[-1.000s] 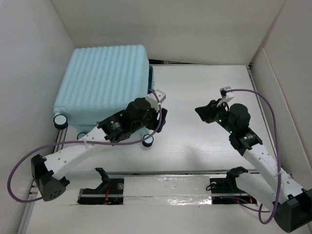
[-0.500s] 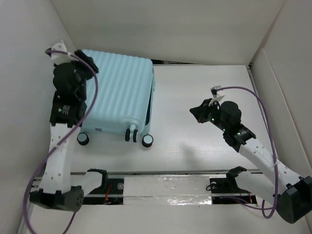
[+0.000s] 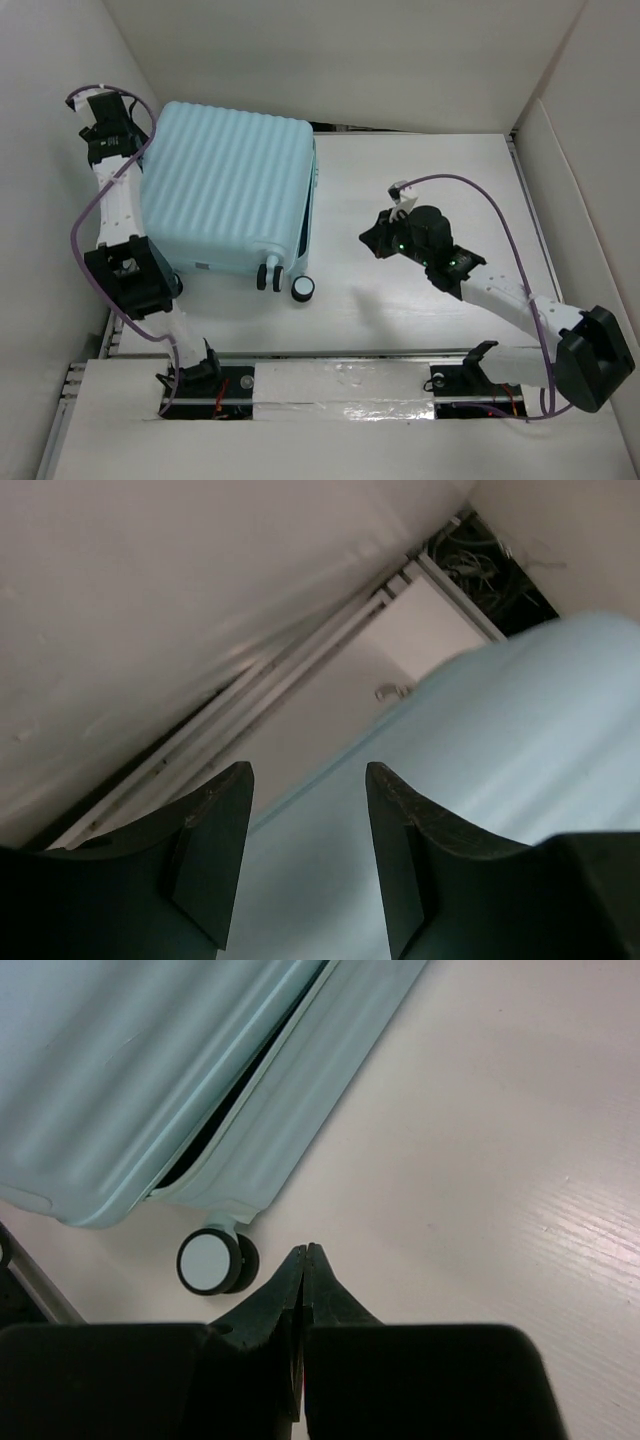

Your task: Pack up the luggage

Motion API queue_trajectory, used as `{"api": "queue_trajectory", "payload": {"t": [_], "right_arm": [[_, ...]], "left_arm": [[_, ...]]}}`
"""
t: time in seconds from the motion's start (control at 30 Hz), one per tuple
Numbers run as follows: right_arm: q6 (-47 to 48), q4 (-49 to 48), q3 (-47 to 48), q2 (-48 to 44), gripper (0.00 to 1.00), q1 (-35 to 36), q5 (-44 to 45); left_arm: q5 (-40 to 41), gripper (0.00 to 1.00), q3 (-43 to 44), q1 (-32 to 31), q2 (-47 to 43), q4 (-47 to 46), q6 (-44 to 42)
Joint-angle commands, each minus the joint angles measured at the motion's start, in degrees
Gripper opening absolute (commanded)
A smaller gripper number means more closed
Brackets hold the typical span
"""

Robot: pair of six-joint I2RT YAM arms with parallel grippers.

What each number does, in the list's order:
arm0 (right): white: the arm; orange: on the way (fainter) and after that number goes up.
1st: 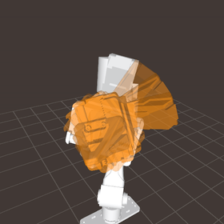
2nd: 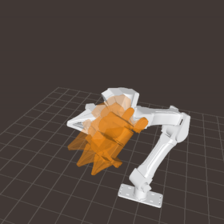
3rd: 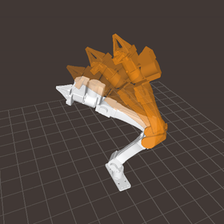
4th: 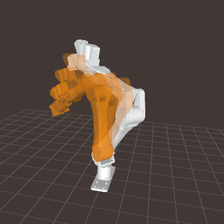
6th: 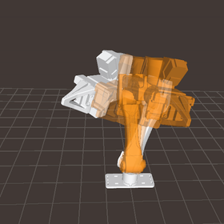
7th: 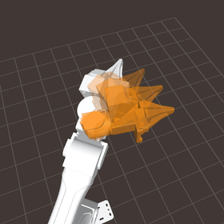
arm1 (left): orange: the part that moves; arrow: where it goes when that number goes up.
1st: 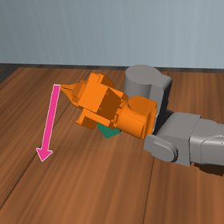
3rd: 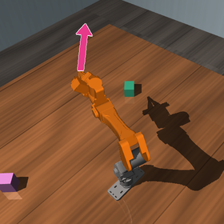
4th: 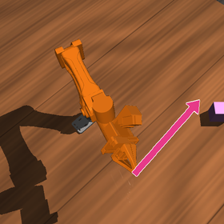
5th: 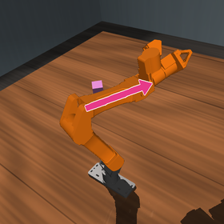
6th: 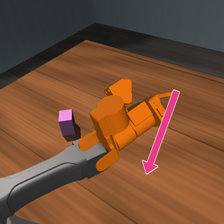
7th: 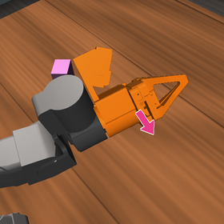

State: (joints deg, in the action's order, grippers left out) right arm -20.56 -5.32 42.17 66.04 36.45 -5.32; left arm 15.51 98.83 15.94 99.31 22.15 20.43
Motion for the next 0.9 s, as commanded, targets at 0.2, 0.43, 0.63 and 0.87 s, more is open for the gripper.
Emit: {"api": "queue_trajectory", "payload": {"t": [0.2, 0.43, 0.63, 0.87], "right_arm": [[-0.27, -7.5, 1.6, 6.38, 0.0, 1.35, 3.56], [-0.45, -9.36, 2.91, 7.69, 0.03, 1.35, 5.06], [-2.03, -9.53, 5.55, 13.66, 0.13, -2.77, 7.08], [-0.98, -8.92, 9.92, 20.25, 0.27, -10.42, 5.15]], "left_arm": [[1.73, 0.46, 12.98, 8.23, 11.51, 6.15, -2.49], [-4.51, 0.43, 5.43, 4.01, 15.04, 6.06, -3.82], [-14.71, 0.42, -12.15, -4.41, 7.33, -0.96, -1.36], [-28.33, 0.43, -36.38, -13.2, -8.93, -9.84, 5.06]]}}
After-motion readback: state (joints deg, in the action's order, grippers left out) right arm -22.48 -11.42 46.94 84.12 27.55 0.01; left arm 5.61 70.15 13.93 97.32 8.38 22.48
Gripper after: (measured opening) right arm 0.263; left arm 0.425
